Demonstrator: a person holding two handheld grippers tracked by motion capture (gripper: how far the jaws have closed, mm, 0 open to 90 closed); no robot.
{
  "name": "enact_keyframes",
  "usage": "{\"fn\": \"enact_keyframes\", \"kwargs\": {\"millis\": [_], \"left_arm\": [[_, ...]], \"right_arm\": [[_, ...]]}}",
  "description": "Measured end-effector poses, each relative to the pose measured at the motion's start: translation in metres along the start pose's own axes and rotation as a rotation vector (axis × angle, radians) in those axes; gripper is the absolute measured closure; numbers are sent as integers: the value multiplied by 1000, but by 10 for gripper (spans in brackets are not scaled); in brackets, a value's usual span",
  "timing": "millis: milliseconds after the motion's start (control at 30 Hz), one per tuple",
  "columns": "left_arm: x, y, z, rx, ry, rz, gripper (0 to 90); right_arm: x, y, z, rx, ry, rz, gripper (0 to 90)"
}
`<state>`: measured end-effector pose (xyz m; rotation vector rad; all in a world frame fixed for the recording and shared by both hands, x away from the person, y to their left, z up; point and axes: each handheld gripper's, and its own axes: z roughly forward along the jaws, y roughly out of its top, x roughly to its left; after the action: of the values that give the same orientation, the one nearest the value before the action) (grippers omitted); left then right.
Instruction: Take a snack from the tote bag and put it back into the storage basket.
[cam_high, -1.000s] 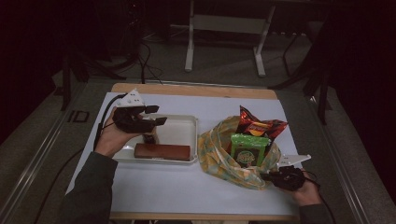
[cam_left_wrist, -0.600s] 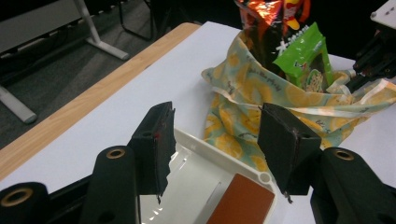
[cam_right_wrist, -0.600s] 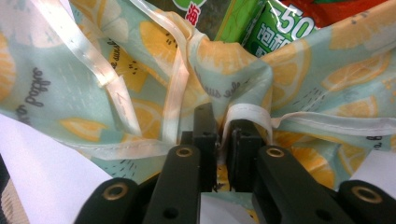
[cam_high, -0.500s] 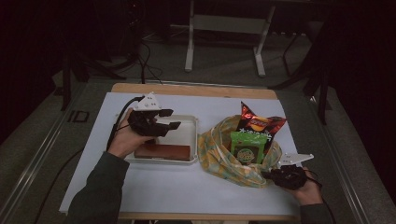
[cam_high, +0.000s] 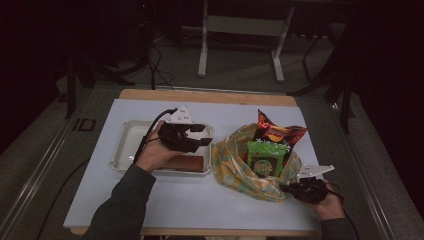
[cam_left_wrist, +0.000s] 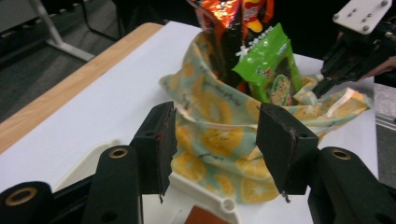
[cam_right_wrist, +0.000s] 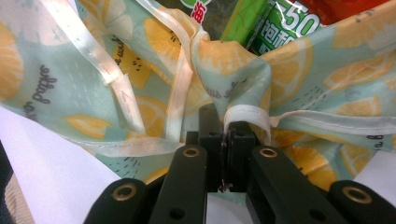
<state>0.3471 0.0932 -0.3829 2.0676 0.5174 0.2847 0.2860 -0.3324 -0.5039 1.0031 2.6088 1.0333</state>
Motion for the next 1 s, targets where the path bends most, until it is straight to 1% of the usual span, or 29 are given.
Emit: {"fn": "enact_keyframes", "kwargs": {"millis": [133,167,200,267,333,367,500,533,567,733,900,933,1000], "left_arm": [[-6,3,13,2,-30,6,480],[-6,3,13,2,-30,6,480],[-9,3,20,16,-39,15,481],[-11,4,27,21,-53,13,485],[-11,4,27,21,-53,13,485],[-15,5,38,29,-72,20,489],[-20,9,49,34,-93,25,494],[-20,9,49,34,-93,25,496],[-22,10,53,34,-99,24,496],[-25,13,64,37,-116,22,506],[-28,15,76,52,-132,21,538],[-28,15,76,52,-132,21,542],[-29,15,83,64,-136,16,544]], "right_arm": [[0,0,0,2,1,-1,884],[0,0,0,2,1,-1,884],[0,0,0,2,1,-1,884],[0,0,0,1,1,-2,884],[0,0,0,1,1,-2,884],[0,0,0,2,2,-2,884],[0,0,-1,2,2,0,884],[0,0,-1,2,2,0,884],[0,0,-1,2,2,0,884],[0,0,-1,2,2,0,884],[0,0,-1,-2,4,1,884],[0,0,-1,-2,4,1,884],[0,0,-1,-1,2,1,884]]}}
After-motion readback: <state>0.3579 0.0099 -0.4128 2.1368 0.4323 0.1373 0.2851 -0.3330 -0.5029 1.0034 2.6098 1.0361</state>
